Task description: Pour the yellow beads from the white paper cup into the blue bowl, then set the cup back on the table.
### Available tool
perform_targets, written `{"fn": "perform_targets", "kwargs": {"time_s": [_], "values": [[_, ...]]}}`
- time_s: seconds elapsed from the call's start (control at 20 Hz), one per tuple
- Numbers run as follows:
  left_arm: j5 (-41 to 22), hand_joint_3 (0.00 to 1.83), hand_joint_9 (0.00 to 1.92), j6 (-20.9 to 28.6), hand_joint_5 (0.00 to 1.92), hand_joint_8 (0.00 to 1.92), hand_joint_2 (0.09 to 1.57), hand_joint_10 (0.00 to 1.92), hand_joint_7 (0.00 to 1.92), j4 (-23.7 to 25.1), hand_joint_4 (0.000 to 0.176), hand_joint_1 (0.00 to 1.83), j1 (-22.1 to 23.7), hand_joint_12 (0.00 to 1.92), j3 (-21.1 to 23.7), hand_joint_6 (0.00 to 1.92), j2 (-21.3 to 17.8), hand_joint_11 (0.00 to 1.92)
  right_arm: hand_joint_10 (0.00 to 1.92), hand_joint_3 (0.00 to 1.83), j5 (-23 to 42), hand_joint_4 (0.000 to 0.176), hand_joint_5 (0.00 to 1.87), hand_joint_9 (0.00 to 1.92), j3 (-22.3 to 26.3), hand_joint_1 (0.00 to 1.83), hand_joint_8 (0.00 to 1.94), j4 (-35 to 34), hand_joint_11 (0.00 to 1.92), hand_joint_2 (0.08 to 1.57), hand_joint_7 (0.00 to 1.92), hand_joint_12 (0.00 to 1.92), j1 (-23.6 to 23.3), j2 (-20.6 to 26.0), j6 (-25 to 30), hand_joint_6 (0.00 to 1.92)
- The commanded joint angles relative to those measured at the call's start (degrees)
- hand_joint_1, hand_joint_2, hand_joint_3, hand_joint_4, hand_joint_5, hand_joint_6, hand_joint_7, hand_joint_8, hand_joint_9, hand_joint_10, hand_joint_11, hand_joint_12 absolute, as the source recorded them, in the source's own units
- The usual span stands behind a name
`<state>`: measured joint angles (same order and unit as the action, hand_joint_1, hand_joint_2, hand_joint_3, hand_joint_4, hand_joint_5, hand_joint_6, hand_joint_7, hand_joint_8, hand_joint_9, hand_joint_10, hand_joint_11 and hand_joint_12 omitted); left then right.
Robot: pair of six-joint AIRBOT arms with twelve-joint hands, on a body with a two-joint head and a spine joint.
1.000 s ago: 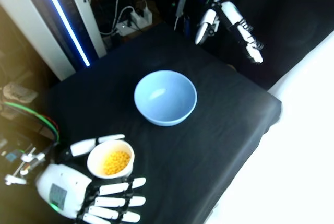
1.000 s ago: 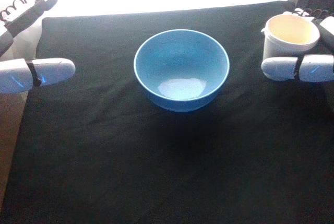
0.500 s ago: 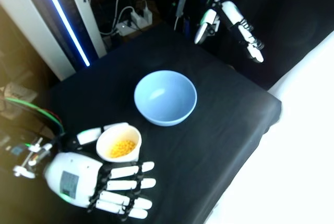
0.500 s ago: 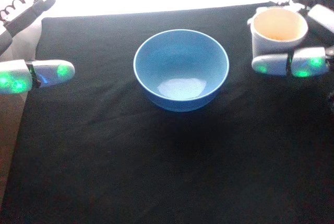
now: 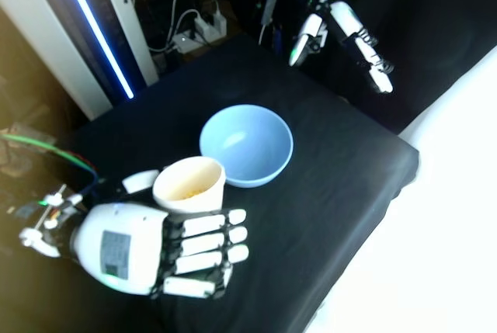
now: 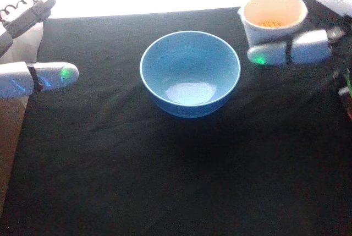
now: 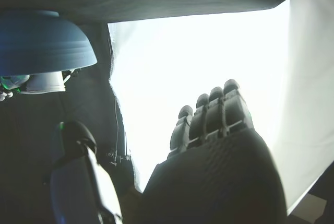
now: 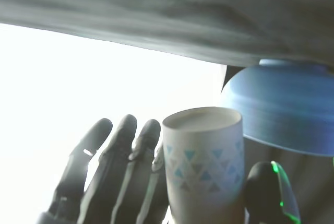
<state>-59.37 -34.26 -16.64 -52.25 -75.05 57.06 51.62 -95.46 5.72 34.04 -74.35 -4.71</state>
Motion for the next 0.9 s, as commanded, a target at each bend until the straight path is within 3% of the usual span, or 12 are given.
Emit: {"fn": "perform_targets", "kwargs": {"time_s": [0.0,0.1,0.15,0.2,0.35,0.4,0.45,0.5,0.65,0.7,0.75,0.85], "values": [[-6.87,0.0,0.0,0.52,0.0,0.02,0.77,0.0,0.16,-1.06,0.059,0.46,0.56,0.0,-0.56,0.0,0.05,0.0,0.31,0.0,6.04,0.163,1.04,0.71,0.03,1.03,0.01,-1.01,0.12,1.09,0.95,1.7,-1.3,0.65,0.64,0.84],[-6.85,0.0,0.0,0.52,0.0,0.02,0.76,0.0,0.16,-1.06,0.055,0.47,0.65,0.0,-0.57,0.0,0.05,0.0,0.32,0.0,5.12,0.137,1.04,0.68,0.03,1.05,0.0,0.74,0.09,1.08,0.94,1.69,-2.66,0.7,0.64,0.86],[-6.83,0.0,0.0,0.52,0.0,0.02,0.75,0.0,0.17,-1.05,0.046,0.46,0.72,0.0,-0.57,0.0,0.05,0.0,0.63,0.0,4.93,0.0,0.99,1.04,0.03,1.13,0.01,1.22,0.7,1.11,1.03,1.59,-2.95,0.7,0.64,0.96],[-6.84,0.0,0.0,0.52,0.0,0.02,0.76,0.0,0.18,-1.05,0.041,0.45,0.75,0.0,-0.57,0.0,0.05,0.0,0.71,0.0,4.91,0.001,1.01,1.09,0.07,1.21,0.65,1.4,0.82,1.09,1.09,1.52,-3.05,0.7,0.64,0.9],[-6.75,0.0,0.0,0.52,0.0,0.0,0.75,0.0,0.16,-0.83,0.044,0.48,1.02,0.0,-0.57,0.0,0.05,0.0,0.42,0.0,3.84,0.0,1.08,0.84,0.22,1.21,0.96,3.57,0.4,1.11,0.91,1.52,-4.53,0.76,0.64,0.79],[-6.74,0.0,0.0,0.52,0.0,0.01,0.74,0.0,0.16,-0.75,0.049,0.48,1.08,0.0,-0.57,0.0,0.03,0.0,0.57,0.0,2.9,0.0,1.06,0.83,0.29,1.22,1.17,4.9,0.43,1.12,0.9,1.63,-5.64,0.82,0.64,0.76],[-6.7,0.0,0.0,0.52,0.0,0.01,0.72,0.0,0.17,-0.71,0.036,0.49,1.08,0.0,-0.57,0.0,0.03,0.0,1.39,0.0,1.96,0.0,1.02,0.75,0.32,1.23,1.01,6.45,0.54,1.1,1.02,1.91,-6.57,0.95,0.64,0.82],[-6.64,0.0,0.0,0.52,0.0,0.0,0.72,0.0,0.16,-0.68,0.047,0.49,1.08,0.0,-0.57,0.0,0.03,0.0,1.07,0.0,1.58,0.0,1.01,0.62,0.32,1.23,0.98,7.06,0.11,1.1,1.05,1.92,-6.92,0.96,0.64,0.83],[-6.42,0.0,0.0,0.52,0.0,0.01,0.71,0.0,0.17,-0.56,0.065,0.5,1.16,0.0,-0.58,0.0,0.04,0.0,0.44,0.0,0.75,0.015,1.06,0.68,0.32,1.23,0.9,8.76,0.0,1.08,1.08,1.33,-7.7,0.97,0.64,0.77],[-6.32,0.0,0.0,0.52,0.0,0.01,0.7,0.0,0.18,-0.54,0.049,0.5,1.19,0.0,-0.59,0.0,0.05,0.0,1.01,0.0,0.21,0.002,1.11,0.74,0.32,1.24,0.95,9.97,0.07,1.07,1.07,1.87,-8.53,0.99,0.64,0.66],[-6.26,0.0,0.0,0.52,0.0,0.0,0.7,0.0,0.17,-0.49,0.052,0.5,1.2,0.0,-0.59,0.0,0.04,0.0,1.74,0.0,-0.36,0.0,1.15,0.9,0.33,1.27,0.99,10.99,0.63,1.06,1.1,1.91,-9.32,0.99,0.64,0.49],[-6.05,0.0,0.0,0.52,0.0,0.01,0.69,0.0,0.19,-0.3,0.063,0.5,1.3,0.0,-0.59,0.0,0.03,0.0,1.91,0.0,-0.91,0.0,1.16,1.14,0.33,1.17,1.07,12.49,1.09,1.04,1.12,1.92,-10.24,1.0,0.64,0.66]]}}
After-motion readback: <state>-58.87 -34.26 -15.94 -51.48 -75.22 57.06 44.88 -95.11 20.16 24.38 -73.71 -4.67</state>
